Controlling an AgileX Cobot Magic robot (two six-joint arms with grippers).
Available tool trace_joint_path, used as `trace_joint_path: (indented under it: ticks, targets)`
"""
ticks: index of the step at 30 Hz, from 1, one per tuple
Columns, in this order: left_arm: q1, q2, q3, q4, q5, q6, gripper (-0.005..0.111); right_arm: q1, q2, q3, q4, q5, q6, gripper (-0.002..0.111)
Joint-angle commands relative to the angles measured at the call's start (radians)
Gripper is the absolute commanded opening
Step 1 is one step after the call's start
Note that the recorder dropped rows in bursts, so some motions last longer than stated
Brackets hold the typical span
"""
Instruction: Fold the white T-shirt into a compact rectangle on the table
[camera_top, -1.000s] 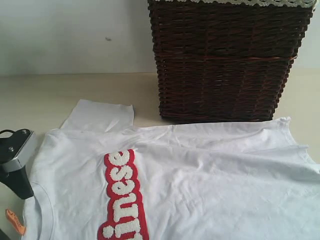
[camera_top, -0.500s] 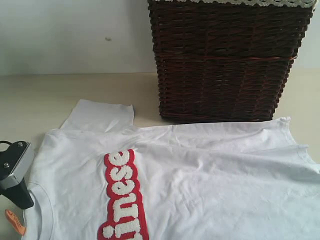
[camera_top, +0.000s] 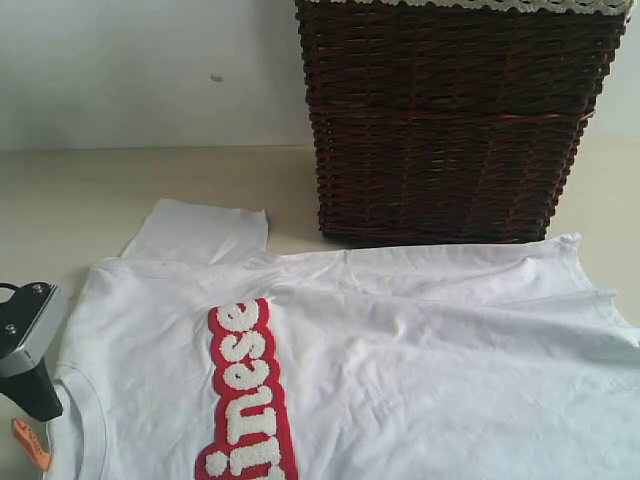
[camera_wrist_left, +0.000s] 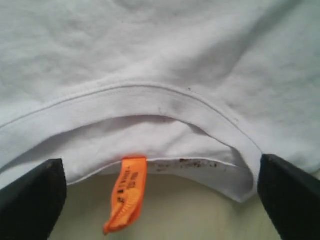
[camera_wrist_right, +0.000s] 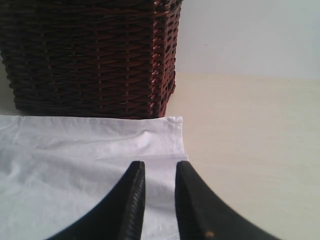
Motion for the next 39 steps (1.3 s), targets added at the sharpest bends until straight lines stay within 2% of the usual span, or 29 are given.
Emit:
trace_joint_path:
  ticks: [1,6,14,26,28,30,33,39]
  targets:
    - [-0.004,-0.006,0.004,0.001,0.012,-0.02,0.105,0.0,-0.007,0.006,0.002,-0.008,-0.004,0.023]
    - [-0.004,-0.006,0.004,-0.049,0.022,-0.011,0.105,0.0,-0.007,0.006,0.002,-0.008,-0.004,0.023]
    - [-0.034,0.014,0.004,-0.057,0.018,0.139,0.105,0.0,-0.007,0.006,0.002,-0.008,-0.004,0.023]
    - [-0.034,0.022,0.004,-0.095,0.03,0.179,0.105,0.0,-0.007,0.006,0.002,-0.008,-0.004,0.023]
    - [-0.034,0.032,0.004,-0.095,-0.018,0.132,0.105,0.0,-0.007,0.006,0.002,-0.008,-0.004,0.023]
    - [-0.034,0.034,0.019,-0.101,-0.169,0.057,0.105,0.0,-0.007,0.006,0.002,-0.008,-0.004,0.023]
    - [-0.034,0.036,0.053,-0.08,-0.349,0.067,0.105,0.0,-0.007,0.006,0.002,-0.008,-0.004,0.023]
    - [-0.034,0.07,0.105,0.059,-0.234,0.127,0.105,0.0,-0.007,0.006,0.002,-0.008,-0.004,0.023]
